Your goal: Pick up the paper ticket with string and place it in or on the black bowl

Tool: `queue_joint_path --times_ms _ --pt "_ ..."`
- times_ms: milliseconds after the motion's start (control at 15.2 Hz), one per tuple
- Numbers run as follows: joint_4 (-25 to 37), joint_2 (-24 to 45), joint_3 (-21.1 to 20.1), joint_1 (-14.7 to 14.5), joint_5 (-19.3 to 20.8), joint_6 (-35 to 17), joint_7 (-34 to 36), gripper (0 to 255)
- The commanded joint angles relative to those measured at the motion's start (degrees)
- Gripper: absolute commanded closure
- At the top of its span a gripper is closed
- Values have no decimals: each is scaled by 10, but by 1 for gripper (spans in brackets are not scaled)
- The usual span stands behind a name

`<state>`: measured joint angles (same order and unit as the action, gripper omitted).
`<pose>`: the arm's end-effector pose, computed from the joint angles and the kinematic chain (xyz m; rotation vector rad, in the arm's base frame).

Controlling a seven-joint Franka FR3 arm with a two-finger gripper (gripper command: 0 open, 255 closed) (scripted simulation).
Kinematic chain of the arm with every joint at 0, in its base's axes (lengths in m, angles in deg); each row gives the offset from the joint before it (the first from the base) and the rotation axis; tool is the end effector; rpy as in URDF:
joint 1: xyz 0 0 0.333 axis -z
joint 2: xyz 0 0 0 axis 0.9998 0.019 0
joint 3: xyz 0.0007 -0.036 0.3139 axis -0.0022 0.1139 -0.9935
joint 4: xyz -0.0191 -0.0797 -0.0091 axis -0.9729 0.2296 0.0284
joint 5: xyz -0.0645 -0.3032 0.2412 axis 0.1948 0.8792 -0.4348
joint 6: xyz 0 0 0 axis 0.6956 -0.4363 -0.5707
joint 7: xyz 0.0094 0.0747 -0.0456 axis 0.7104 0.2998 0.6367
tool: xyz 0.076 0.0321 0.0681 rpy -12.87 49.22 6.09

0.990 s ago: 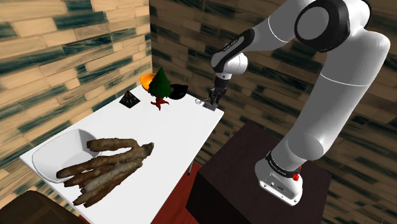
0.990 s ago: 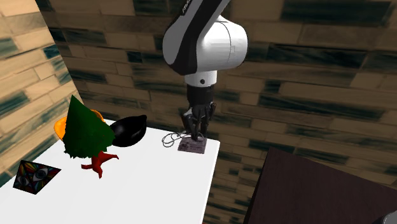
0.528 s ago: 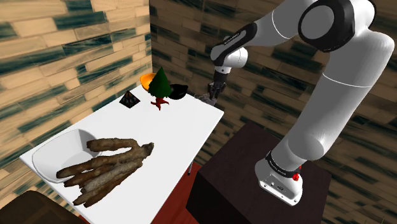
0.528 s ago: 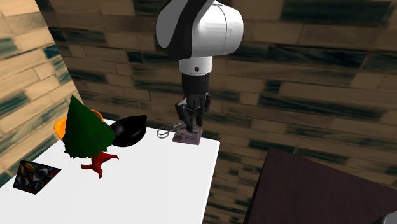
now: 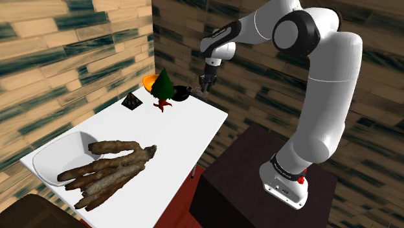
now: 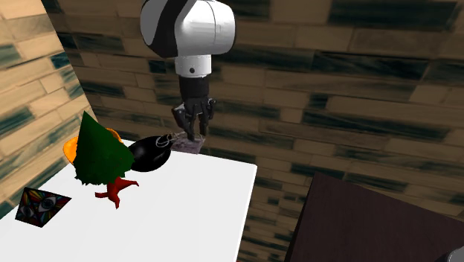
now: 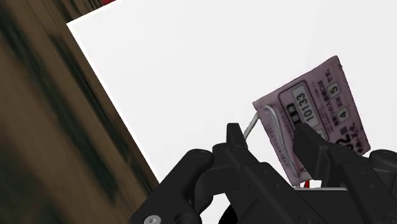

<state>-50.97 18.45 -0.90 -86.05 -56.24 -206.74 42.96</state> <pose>0.5930 -0.1548 0.2646 -2.9314 0.3000 0.1522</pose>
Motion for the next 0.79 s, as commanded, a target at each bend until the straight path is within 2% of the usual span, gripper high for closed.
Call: queue_joint_path --times_ms 0,264,462,726 --pt "68 38 -4 3 -2 29 11 255" --pt "214 123 -13 13 -5 88 33 255" --pt "349 199 -18 23 -7 144 53 255" --pt "604 340 -25 47 -10 252 90 255"
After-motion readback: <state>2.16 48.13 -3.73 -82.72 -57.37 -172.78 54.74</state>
